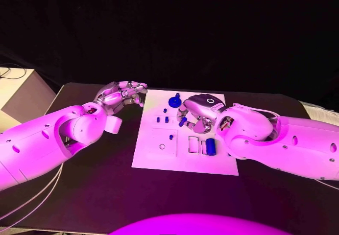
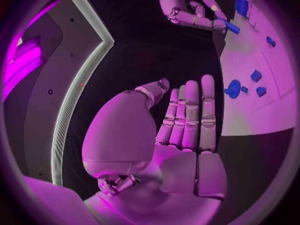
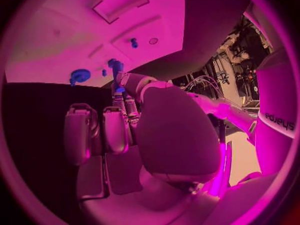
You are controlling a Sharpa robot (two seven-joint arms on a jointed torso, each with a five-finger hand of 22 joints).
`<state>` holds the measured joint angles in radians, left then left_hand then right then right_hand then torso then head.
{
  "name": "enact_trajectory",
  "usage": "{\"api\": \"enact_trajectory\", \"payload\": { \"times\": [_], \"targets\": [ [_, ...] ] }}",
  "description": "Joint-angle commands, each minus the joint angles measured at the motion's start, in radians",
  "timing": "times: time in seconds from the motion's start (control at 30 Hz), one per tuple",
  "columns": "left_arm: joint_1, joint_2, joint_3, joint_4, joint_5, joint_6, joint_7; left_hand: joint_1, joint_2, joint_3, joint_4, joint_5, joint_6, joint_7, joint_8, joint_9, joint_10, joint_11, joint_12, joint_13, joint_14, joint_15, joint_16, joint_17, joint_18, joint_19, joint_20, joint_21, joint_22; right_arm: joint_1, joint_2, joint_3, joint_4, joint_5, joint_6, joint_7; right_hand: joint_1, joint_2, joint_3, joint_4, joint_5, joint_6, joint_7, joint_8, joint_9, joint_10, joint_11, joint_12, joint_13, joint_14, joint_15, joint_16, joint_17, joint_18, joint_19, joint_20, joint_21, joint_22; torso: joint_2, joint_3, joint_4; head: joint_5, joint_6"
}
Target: Assemble the parts on the task board
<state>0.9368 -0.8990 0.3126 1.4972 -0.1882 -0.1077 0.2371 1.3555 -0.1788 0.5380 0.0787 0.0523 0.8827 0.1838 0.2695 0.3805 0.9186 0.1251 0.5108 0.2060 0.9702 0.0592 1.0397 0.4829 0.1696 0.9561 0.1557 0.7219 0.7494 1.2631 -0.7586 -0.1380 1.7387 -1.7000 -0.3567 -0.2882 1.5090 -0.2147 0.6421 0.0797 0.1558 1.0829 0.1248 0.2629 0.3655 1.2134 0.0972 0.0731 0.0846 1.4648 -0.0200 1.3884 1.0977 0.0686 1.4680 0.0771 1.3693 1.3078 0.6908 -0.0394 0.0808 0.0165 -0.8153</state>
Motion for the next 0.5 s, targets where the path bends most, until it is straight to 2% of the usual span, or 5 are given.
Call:
{"api": "enact_trajectory", "payload": {
  "times": [0.03, 0.3, 0.43, 0.5],
  "targets": [
    [0.000, 0.003, 0.001, 0.004, 0.001, 0.017, 0.005, -0.003, 0.010, 0.001, 0.006, 0.001, -0.006, 0.001, 0.003, -0.001, -0.005, 0.000, -0.005, -0.002, 0.006, -0.001, -0.003, -0.001, 0.013, 0.006, -0.003, -0.006, -0.001, -0.012, 0.030, -0.001, 0.005, -0.019, -0.009, 0.014, -0.003, 0.003, 0.006, -0.005, 0.000, 0.003, 0.000, 0.004, 0.001, 0.096, -0.045, 0.026, 0.065, 0.021, -0.009, 0.004, -0.001, -0.019, 0.023, -0.007, 0.000, 0.076, 0.000, -0.0009, 0.0010, 0.007, -0.004],
    [0.000, 0.003, 0.001, 0.008, 0.002, 0.017, 0.004, -0.003, 0.011, 0.001, 0.006, 0.001, -0.007, 0.001, 0.003, -0.001, -0.006, 0.000, -0.005, -0.002, 0.006, -0.001, -0.003, -0.001, 0.013, 0.006, -0.003, -0.007, -0.001, -0.045, 0.104, -0.007, -0.018, -0.018, 0.000, 0.036, -0.005, 0.003, 0.009, -0.009, 0.002, 0.003, 0.001, 0.003, 0.002, 0.095, -0.045, 0.025, 0.066, 0.021, -0.009, 0.004, -0.003, -0.019, 0.022, -0.007, -0.002, 0.075, 0.001, -0.0016, 0.0016, 0.017, -0.009],
    [0.000, 0.001, 0.001, 0.009, 0.003, 0.016, 0.004, -0.003, 0.011, 0.001, 0.006, 0.001, -0.007, 0.001, 0.003, -0.001, -0.006, 0.000, -0.005, -0.002, 0.006, -0.001, -0.003, -0.001, 0.013, 0.006, -0.003, -0.007, -0.001, -0.067, 0.129, -0.010, -0.032, -0.033, 0.006, 0.042, -0.006, 0.002, 0.010, -0.010, 0.003, 0.003, 0.001, 0.003, 0.002, 0.095, -0.045, 0.025, 0.067, 0.021, -0.009, 0.003, -0.004, -0.019, 0.022, -0.007, -0.002, 0.075, 0.001, -0.0002, -0.0005, 0.021, -0.011],
    [0.000, 0.000, 0.001, 0.010, 0.004, 0.016, 0.004, -0.003, 0.011, 0.001, 0.006, 0.001, -0.007, 0.001, 0.003, -0.001, -0.006, 0.000, -0.005, -0.002, 0.006, -0.001, -0.003, -0.001, 0.013, 0.006, -0.003, -0.007, -0.001, -0.077, 0.138, -0.010, -0.040, -0.042, 0.012, 0.043, -0.006, 0.002, 0.010, -0.010, 0.003, 0.003, 0.001, 0.003, 0.002, 0.095, -0.045, 0.025, 0.067, 0.021, -0.009, 0.003, -0.004, -0.019, 0.022, -0.007, -0.002, 0.075, 0.001, 0.0000, 0.0005, 0.025, -0.012]
  ]
}}
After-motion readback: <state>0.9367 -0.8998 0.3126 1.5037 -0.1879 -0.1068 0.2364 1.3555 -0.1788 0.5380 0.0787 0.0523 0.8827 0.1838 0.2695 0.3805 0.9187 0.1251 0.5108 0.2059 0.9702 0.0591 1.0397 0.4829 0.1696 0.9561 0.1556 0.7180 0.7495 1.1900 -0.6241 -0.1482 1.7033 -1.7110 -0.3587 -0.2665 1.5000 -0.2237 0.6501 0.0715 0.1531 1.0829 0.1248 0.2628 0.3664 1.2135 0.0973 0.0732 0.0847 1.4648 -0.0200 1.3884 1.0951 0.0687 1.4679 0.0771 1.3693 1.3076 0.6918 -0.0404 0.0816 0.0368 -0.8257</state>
